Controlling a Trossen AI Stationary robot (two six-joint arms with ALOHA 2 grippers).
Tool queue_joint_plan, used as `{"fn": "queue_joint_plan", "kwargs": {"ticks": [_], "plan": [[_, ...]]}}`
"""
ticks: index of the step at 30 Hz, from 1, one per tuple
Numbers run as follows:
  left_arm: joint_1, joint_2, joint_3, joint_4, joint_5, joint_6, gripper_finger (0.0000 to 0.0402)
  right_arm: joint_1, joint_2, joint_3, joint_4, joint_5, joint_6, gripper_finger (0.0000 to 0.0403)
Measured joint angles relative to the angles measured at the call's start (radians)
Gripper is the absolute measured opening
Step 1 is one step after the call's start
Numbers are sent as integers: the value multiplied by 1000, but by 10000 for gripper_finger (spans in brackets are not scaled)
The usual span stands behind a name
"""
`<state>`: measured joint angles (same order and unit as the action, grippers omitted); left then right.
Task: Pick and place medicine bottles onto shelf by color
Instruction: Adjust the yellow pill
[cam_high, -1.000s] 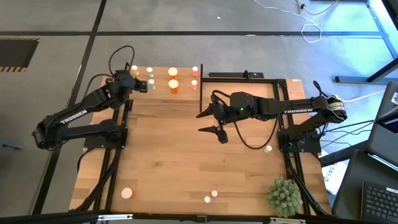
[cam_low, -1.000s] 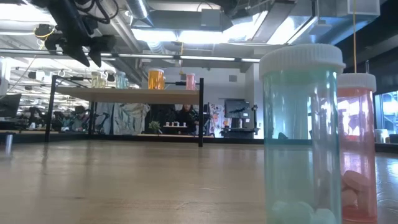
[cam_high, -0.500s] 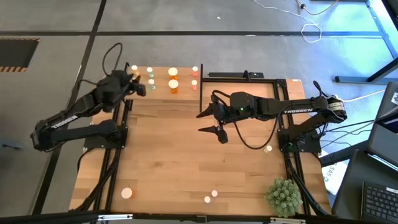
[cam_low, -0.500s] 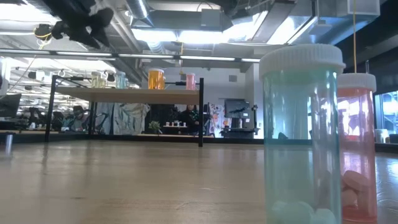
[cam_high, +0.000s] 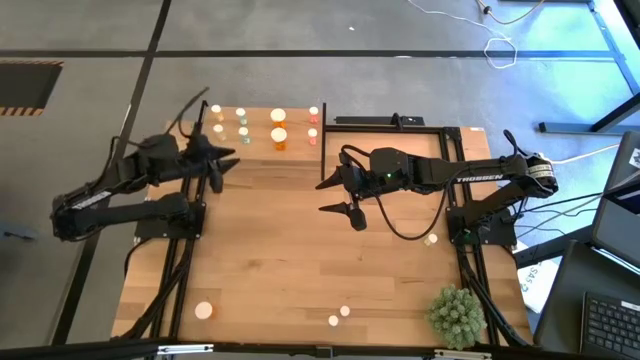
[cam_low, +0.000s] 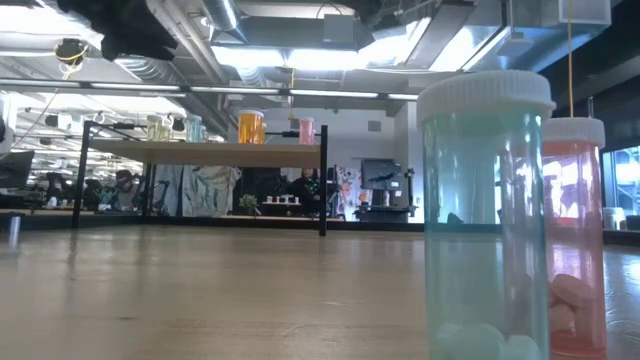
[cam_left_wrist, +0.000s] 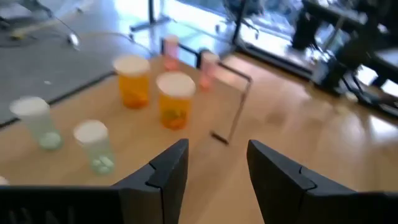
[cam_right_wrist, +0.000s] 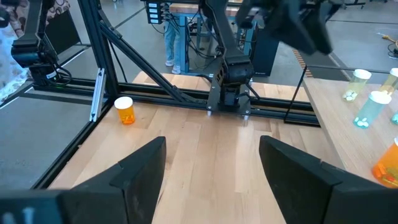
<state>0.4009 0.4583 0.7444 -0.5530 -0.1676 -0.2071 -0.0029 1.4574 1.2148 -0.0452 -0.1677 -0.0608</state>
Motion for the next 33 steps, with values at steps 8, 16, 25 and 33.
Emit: {"fn": "queue_joint_plan", "kwargs": {"ticks": [8,16,25,33], "plan": [[-84,54,0,-21,31,11,158,0,0,0,0,0,0,261],[-181,223,0,83,15,89,158,0,0,0,0,0,0,261],[-203,449,0,302,-105,217,158,0,0,0,0,0,0,261],[-169,572,0,362,-111,237,158,0,0,0,0,0,0,261]]}}
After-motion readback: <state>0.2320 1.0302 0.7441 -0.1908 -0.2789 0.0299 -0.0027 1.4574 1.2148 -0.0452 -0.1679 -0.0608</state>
